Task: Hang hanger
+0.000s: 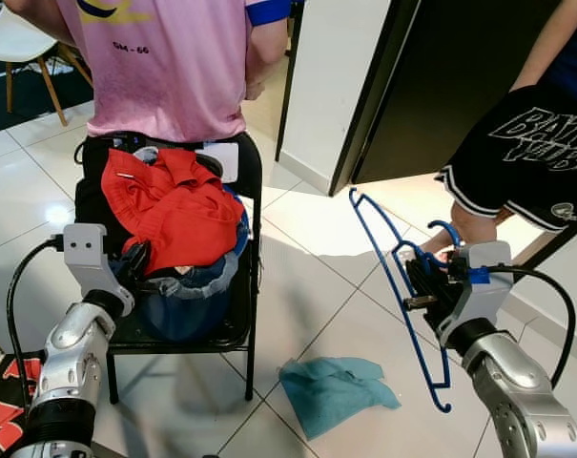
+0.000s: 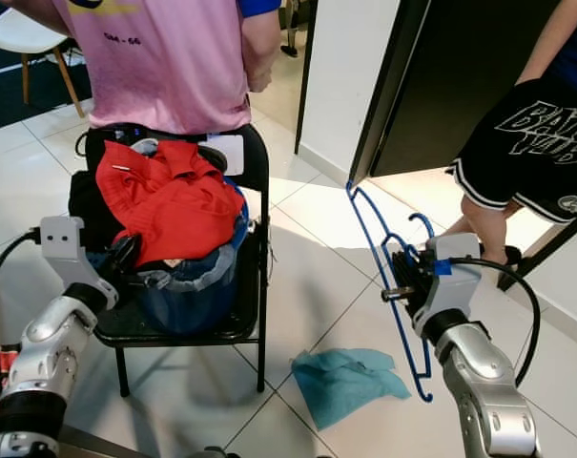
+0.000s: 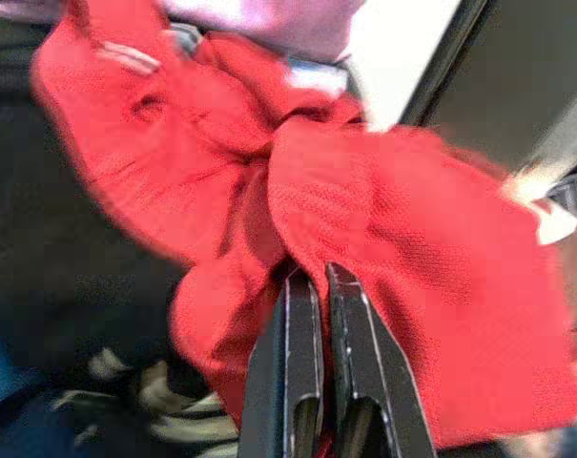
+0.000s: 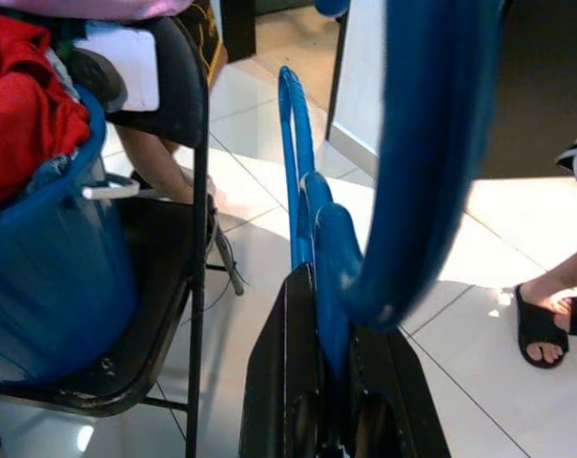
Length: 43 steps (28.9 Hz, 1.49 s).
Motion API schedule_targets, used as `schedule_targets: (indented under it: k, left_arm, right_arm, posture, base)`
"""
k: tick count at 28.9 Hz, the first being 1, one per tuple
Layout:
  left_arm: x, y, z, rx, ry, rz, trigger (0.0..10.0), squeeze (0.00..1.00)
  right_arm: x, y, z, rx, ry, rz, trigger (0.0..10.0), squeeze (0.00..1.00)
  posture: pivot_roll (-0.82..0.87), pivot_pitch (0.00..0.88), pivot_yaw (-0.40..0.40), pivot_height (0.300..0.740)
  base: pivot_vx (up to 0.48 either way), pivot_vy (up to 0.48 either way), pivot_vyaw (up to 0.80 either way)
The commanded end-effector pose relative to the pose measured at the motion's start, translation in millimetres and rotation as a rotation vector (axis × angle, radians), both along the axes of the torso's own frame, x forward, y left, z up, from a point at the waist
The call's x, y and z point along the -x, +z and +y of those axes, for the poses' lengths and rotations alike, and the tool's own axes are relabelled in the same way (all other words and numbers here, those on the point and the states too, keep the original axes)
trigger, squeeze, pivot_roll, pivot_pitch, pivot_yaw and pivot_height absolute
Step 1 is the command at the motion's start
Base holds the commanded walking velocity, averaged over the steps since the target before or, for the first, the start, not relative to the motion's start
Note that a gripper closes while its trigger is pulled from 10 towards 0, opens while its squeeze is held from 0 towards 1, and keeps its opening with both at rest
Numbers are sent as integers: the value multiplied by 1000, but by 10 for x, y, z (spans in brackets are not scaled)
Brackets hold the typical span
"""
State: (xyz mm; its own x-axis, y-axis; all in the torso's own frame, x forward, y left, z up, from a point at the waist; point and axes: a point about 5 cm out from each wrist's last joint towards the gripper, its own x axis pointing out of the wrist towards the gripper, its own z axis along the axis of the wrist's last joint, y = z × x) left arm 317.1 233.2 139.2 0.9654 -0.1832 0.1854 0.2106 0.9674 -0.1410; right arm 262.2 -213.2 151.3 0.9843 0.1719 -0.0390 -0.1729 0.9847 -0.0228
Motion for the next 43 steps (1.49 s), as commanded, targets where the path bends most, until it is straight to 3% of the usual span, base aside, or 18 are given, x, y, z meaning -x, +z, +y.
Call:
schedule_targets:
  k: [1, 3, 5, 6, 8, 9, 11, 16, 17, 22, 25, 28, 30, 31, 33, 34, 35, 43]
  left_arm:
    - [-33, 289, -143, 45, -102, -110, 0, 0]
    - [-58, 866, -262, 53, -206, -298, 0, 0]
    - [-58, 866, -262, 53, -206, -298, 0, 0]
    - [-49, 1101, -322, 33, -248, -371, 0, 0]
    - [-49, 1101, -322, 33, -248, -371, 0, 0]
    - [-36, 1321, -380, 7, -275, -437, 0, 0]
    - [-23, 1488, -413, -18, -284, -489, 0, 0]
    - [-13, 1627, -431, -34, -286, -530, 0, 0]
    - [-13, 1847, -409, -69, -247, -591, 0, 0]
    - [12, 1994, -390, -83, -228, -627, 0, 0]
    - [150, 2209, -565, -60, -340, -694, 0, 0]
    - [150, 2209, -565, -60, -340, -694, 0, 0]
    - [286, 2297, -846, -10, -514, -721, 0, 0]
    - [286, 2297, -846, -10, -514, -721, 0, 0]
    - [297, 2094, -1240, 46, -689, -639, 0, 0]
    - [297, 2094, -1240, 46, -689, -639, 0, 0]
    - [199, 1952, -1398, 82, -719, -559, 0, 0]
    - [12, 1837, -1537, 68, -689, -463, 0, 0]
  right_arm:
    - [16, 8, -41, 2, -18, -2, 10000, 0]
    - [0, -6, -27, -4, -19, -4, 10000, 0]
    - [0, -6, -27, -4, -19, -4, 10000, 0]
    - [-10, -14, -19, -8, -19, -4, 10000, 0]
    - [-10, -14, -19, -8, -19, -4, 10000, 0]
    - [-21, -21, -11, -12, -21, -6, 10000, 0]
    - [-31, -27, -5, -16, -23, -7, 10000, 0]
    - [-40, -33, 2, -20, -25, -9, 10000, 0]
    - [-54, -40, 16, -27, -27, -13, 10000, 0]
    - [-61, -45, 24, -31, -28, -15, 10000, 0]
    - [-65, -52, 26, -35, -30, -16, 10000, 0]
    - [-65, -52, 26, -35, -30, -16, 10000, 0]
    - [-72, -62, 27, -39, -31, -16, 10000, 0]
    - [-72, -62, 27, -39, -31, -16, 10000, 0]
    - [-87, -77, 34, -47, -35, -18, 10000, 0]
    - [-87, -77, 34, -47, -35, -18, 10000, 0]
    - [-105, -82, 44, -56, -40, -23, 10000, 0]
    - [-133, -92, 64, -66, -46, -32, 10000, 0]
  posture:
    - [-15, 141, -107, 740]
    - [-2, 128, -102, 740]
    - [-2, 128, -102, 740]
    - [2, 122, -99, 740]
    - [2, 122, -99, 740]
    - [5, 116, -95, 740]
    - [10, 108, -92, 740]
    - [14, 103, -89, 740]
    - [15, 93, -83, 740]
    - [17, 90, -82, 740]
    - [20, 87, -81, 740]
    - [20, 87, -81, 740]
    - [26, 80, -78, 740]
    - [26, 80, -78, 740]
    - [35, 64, -73, 740]
    - [35, 64, -73, 740]
    - [37, 51, -66, 740]
    - [38, 31, -53, 740]
  base:
    - [0, 0, 0]
    - [0, 0, 0]
    - [0, 0, 0]
    - [0, 0, 0]
    - [0, 0, 0]
    - [0, 0, 0]
    - [0, 0, 0]
    - [0, 0, 0]
    - [0, 0, 0]
    - [0, 0, 0]
    - [0, 0, 0]
    - [0, 0, 0]
    - [0, 0, 0]
    - [0, 0, 0]
    - [0, 0, 0]
    - [0, 0, 0]
    - [0, 0, 0]
    - [0, 0, 0]
